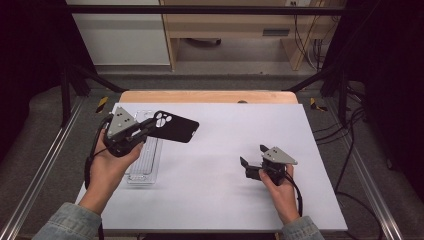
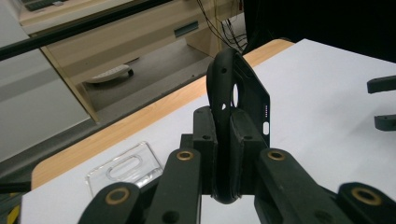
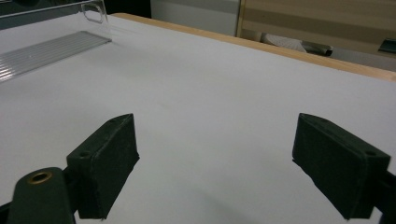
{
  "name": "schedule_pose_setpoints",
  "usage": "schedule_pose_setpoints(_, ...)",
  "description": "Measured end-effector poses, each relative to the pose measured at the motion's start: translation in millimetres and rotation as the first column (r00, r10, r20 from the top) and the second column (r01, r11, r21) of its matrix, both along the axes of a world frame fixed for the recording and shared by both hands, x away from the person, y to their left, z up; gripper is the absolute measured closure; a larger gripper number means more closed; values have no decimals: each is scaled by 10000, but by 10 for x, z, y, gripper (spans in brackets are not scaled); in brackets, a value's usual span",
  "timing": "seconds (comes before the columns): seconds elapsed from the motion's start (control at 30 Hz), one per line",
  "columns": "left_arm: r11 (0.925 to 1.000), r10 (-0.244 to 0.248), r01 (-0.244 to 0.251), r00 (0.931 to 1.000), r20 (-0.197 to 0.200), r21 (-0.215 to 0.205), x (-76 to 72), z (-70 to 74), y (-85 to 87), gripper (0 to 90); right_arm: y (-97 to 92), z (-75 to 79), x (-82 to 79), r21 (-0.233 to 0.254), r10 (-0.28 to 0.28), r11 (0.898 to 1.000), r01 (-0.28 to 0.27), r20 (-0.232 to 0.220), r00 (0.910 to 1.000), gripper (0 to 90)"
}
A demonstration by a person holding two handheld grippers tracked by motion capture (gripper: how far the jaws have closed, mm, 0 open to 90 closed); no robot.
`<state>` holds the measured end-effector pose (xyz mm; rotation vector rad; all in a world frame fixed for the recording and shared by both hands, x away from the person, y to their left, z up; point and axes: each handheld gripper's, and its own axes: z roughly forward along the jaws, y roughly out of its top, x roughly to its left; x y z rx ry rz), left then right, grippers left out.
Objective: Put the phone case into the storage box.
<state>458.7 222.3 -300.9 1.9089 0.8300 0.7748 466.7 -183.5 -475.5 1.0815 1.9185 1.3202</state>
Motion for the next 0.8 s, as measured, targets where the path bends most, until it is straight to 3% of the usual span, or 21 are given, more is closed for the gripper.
schedule_pose_setpoints(0.4,9992,232,-237,9996,174,317,-15,98,165,825,-19,-15,-19,331,65,9994,-63,-75,10000,115)
schedule_pose_setpoints(0.8,9956,453,-481,9983,360,805,-16,207,321,826,-30,-12,-45,274,242,9993,-243,24,9997,114)
